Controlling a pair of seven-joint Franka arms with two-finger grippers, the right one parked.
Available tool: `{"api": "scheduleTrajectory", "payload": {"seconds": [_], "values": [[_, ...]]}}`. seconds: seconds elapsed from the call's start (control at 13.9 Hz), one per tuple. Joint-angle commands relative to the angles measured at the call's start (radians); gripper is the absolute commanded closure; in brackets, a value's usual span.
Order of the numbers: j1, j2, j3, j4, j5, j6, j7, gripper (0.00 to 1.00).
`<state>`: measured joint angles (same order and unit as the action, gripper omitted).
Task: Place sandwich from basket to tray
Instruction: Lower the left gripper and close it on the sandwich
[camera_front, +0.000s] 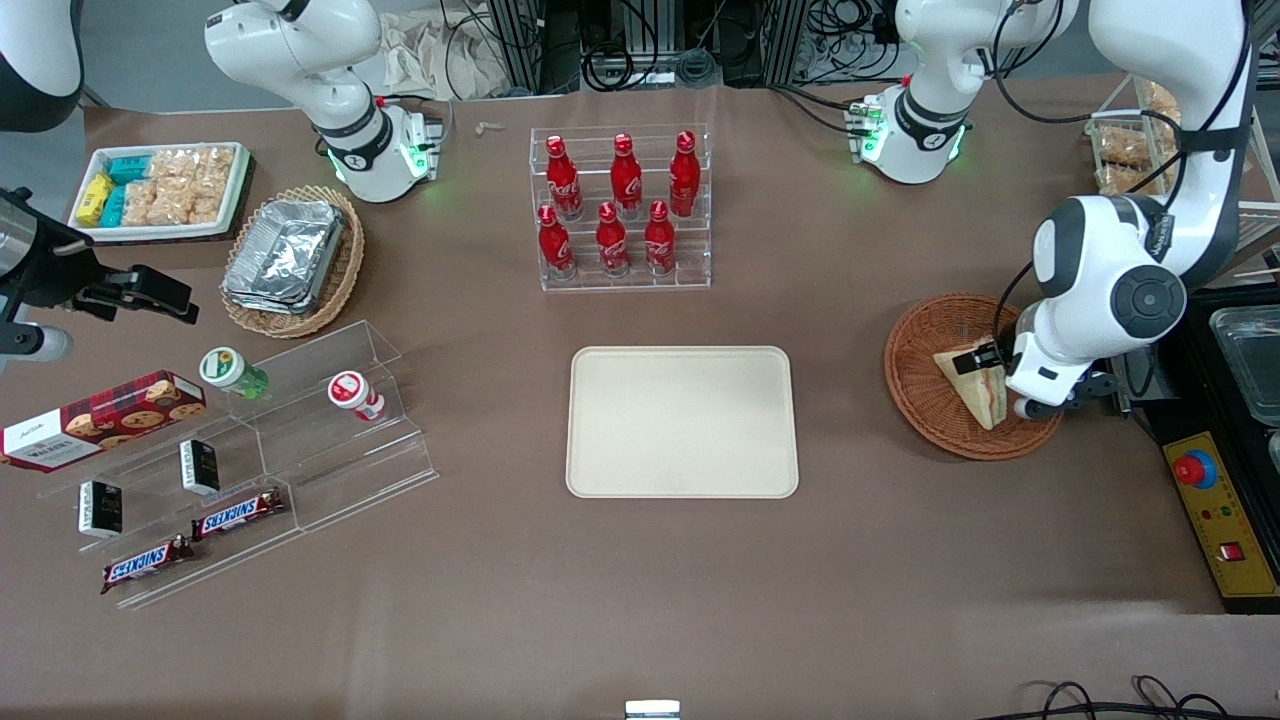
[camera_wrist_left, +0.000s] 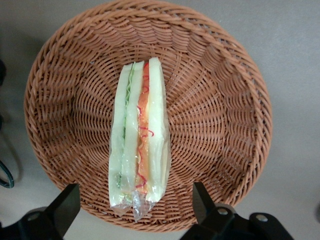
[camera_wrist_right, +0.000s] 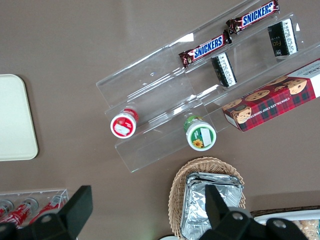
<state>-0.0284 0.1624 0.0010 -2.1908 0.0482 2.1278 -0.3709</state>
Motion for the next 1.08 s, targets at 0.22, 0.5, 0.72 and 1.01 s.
{"api": "scheduleTrajectory", "payload": {"seconds": [0.22, 0.5, 0.72, 1.01], "values": [[0.002, 0.037, 0.002, -0.024, 0.012, 0.060, -0.022, 0.05], [0.002, 0.043, 0.002, -0.024, 0.012, 0.063, -0.042, 0.27], [0.002, 0.043, 0.002, -0.023, 0.012, 0.063, -0.059, 0.51], [0.002, 0.040, 0.002, -0.017, 0.012, 0.055, -0.059, 0.77]]}}
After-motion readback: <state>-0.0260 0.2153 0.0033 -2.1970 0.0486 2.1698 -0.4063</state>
